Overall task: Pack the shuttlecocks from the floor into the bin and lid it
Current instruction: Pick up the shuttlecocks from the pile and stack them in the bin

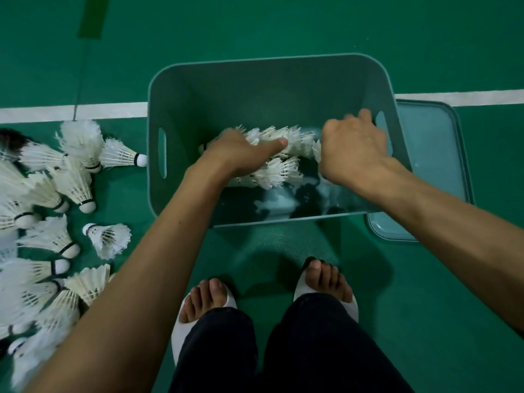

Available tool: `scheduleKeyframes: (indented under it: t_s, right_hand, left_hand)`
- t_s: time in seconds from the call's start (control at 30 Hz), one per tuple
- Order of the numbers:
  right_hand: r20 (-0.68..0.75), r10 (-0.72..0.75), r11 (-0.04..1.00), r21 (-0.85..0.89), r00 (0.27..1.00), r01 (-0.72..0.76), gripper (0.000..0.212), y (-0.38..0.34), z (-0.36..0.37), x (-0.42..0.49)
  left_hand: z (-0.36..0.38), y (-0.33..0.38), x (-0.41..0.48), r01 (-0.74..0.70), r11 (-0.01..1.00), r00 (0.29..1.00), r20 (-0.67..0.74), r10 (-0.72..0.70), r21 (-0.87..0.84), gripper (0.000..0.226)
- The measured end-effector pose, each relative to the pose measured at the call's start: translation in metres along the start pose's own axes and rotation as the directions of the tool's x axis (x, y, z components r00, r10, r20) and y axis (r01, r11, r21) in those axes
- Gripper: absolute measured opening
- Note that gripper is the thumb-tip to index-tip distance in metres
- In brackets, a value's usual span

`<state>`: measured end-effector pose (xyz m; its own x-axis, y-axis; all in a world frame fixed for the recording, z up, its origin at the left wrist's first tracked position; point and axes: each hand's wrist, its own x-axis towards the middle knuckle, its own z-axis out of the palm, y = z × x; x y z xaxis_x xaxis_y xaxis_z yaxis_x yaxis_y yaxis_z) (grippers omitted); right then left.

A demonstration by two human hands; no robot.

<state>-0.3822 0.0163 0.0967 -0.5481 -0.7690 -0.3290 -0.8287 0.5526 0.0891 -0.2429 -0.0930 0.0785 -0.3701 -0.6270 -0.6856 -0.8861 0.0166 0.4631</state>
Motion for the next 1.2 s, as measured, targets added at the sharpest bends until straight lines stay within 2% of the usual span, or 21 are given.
scheduleKeyframes:
  t_s: [0.1,0.2,0.3,0.37,0.47,0.53,0.63,0.73,0.8,0.93,1.03,1.07,1.1,1.17,1.2]
  right_hand:
    - [-0.042,-0.021,0.992,-0.128,0.999,0.015,0.028,-0.004,0.004,-0.002]
    - [-0.024,-0.027,1.0,-0.005,0.999,0.027,0.017,0.001,0.0,-0.002]
    - [-0.019,-0.018,0.995,0.099,1.0,0.02,0.032,0.004,-0.005,0.0]
    - [-0.025,-0.004,0.992,0.125,1.0,0.007,0.034,0.003,-0.005,0.001]
    - [-0.003,0.063,0.981,0.184,0.998,-0.062,0.028,0.0,0.0,0.007]
    - [0.02,0.125,0.957,0.261,0.992,-0.126,0.025,0.002,0.004,0.014]
    - [0.134,0.217,0.874,0.415,0.967,-0.254,0.02,0.004,0.011,0.024]
    - [0.388,0.243,0.661,0.605,0.889,-0.444,0.016,0.002,0.018,0.032]
    - [0.528,0.196,0.564,0.629,0.826,-0.535,0.019,0.0,0.024,0.036]
    - [0.636,0.194,0.524,0.577,0.747,-0.627,0.022,-0.004,0.032,0.043]
    - [0.669,0.178,0.49,0.576,0.722,-0.655,0.021,-0.003,0.034,0.045]
    - [0.666,0.174,0.482,0.584,0.725,-0.653,0.021,-0.003,0.035,0.045]
    - [0.664,0.17,0.474,0.593,0.729,-0.651,0.021,-0.004,0.037,0.046]
    - [0.658,0.164,0.44,0.618,0.735,-0.652,0.015,-0.005,0.036,0.047]
    - [0.64,0.161,0.425,0.642,0.751,-0.638,0.012,-0.006,0.034,0.048]
  left_hand:
    - [-0.005,-0.011,0.001,-0.012,0.987,1.0,-0.004,0.013,0.161,0.109]
    - [-0.011,-0.012,0.0,-0.023,0.965,1.0,0.023,0.018,0.26,0.102]
    - [-0.016,-0.006,-0.002,-0.008,0.945,0.999,0.047,-0.008,0.326,0.094]
    - [-0.018,-0.002,-0.001,-0.009,0.94,0.998,0.065,-0.014,0.341,0.088]
    - [-0.017,0.001,0.002,-0.025,0.952,1.0,0.013,0.022,0.306,0.065]
    - [-0.015,0.002,0.001,-0.031,0.947,0.999,-0.028,0.042,0.32,0.058]
    - [-0.01,0.0,-0.002,-0.031,0.947,0.999,-0.028,0.042,0.32,0.072]
    - [-0.007,-0.004,-0.005,-0.026,0.962,1.0,0.009,0.025,0.272,0.086]
    - [-0.005,-0.004,-0.004,-0.031,0.967,0.999,0.023,0.026,0.252,0.093]
    - [-0.006,-0.001,-0.001,-0.017,0.984,0.999,0.035,0.011,0.18,0.11]
    - [-0.009,0.008,-0.006,-0.014,0.99,0.998,0.07,0.004,0.143,0.121]
    - [-0.011,0.01,-0.01,-0.015,0.986,0.996,0.093,0.0,0.167,0.116]
    - [-0.012,0.012,-0.011,-0.023,0.981,0.993,0.115,0.001,0.192,0.101]
    - [-0.009,0.015,-0.007,-0.046,0.972,0.993,0.118,0.019,0.23,0.047]
    - [-0.007,0.014,-0.004,-0.05,0.969,0.995,0.096,0.027,0.241,0.035]
